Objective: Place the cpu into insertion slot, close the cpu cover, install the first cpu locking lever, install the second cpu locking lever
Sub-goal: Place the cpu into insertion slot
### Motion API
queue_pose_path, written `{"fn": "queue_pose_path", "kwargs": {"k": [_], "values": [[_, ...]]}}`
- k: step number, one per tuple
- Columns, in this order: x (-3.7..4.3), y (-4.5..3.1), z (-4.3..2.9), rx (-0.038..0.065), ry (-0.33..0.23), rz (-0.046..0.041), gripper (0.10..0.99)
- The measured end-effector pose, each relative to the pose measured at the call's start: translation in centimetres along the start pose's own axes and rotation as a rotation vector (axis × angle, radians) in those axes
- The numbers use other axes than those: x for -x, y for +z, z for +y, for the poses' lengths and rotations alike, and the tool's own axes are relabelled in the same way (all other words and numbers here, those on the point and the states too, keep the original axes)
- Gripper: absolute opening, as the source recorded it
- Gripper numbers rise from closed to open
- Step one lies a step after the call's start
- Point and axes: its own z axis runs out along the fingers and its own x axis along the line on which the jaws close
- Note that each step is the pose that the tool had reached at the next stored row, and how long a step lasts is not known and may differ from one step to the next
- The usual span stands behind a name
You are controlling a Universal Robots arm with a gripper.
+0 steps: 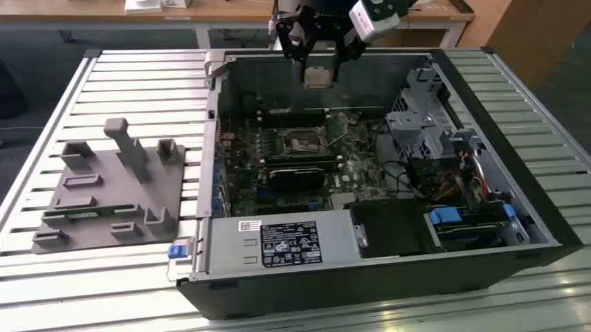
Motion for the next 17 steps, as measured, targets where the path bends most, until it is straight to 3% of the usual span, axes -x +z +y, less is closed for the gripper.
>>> {"fn": "queue_pose_path", "kwargs": {"k": [4,13,17], "values": [[0.0,0.0,0.0,0.0,0.009,-0.0008,0.537],[0.0,0.14,-0.01,0.003,0.164,-0.0146,0.537],[-0.23,0.2,-0.02,0.004,0.205,-0.0184,0.537]]}}
